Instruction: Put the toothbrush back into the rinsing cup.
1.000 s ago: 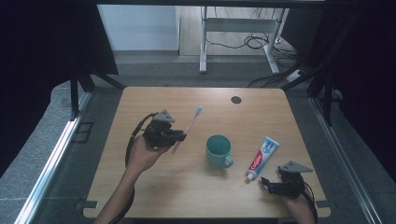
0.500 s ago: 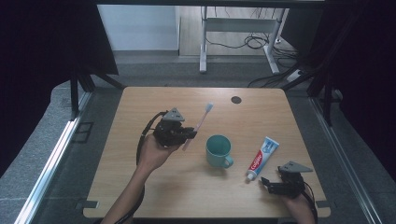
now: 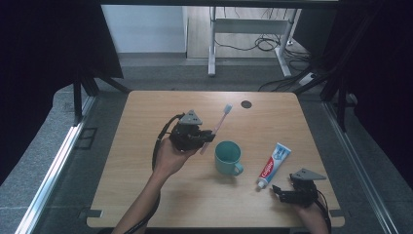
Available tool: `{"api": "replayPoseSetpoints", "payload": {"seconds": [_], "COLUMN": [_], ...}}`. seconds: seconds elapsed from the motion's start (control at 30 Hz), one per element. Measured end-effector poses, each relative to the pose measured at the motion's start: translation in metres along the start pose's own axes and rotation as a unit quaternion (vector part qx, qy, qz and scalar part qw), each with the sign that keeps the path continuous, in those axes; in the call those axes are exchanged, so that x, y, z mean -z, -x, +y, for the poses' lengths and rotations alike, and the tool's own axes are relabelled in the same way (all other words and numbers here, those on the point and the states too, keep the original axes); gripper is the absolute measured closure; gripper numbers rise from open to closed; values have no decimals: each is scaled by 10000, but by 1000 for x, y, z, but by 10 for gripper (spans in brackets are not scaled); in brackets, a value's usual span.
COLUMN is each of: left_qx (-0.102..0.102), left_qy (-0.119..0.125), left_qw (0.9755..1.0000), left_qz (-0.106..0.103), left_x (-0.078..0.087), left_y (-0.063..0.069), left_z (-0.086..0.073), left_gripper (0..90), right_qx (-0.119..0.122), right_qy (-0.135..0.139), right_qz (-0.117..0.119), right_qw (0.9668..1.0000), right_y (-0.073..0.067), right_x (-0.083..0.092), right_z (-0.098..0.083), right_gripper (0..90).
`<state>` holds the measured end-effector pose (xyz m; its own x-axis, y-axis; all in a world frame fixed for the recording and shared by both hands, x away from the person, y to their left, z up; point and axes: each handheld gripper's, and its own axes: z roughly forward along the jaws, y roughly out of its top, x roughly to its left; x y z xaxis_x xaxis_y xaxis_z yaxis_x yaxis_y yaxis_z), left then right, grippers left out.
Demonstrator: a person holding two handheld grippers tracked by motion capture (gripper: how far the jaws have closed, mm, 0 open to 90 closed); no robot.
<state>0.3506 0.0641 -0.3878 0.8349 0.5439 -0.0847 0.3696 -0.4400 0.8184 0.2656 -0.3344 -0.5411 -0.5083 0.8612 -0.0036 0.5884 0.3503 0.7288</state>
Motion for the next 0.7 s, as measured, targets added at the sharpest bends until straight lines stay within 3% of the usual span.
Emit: {"api": "replayPoseSetpoints", "payload": {"seconds": [0.7], "left_qx": [-106], "left_qy": [261], "left_qw": [9996], "left_qz": [-47], "left_x": [-33], "left_y": [16], "left_z": [18], "left_gripper": [794], "right_qx": [0], "right_qy": [-2], "right_qz": [1], "right_qw": [10000], "right_y": [0], "right_x": [0], "right_z": [0], "right_gripper": [131]}}
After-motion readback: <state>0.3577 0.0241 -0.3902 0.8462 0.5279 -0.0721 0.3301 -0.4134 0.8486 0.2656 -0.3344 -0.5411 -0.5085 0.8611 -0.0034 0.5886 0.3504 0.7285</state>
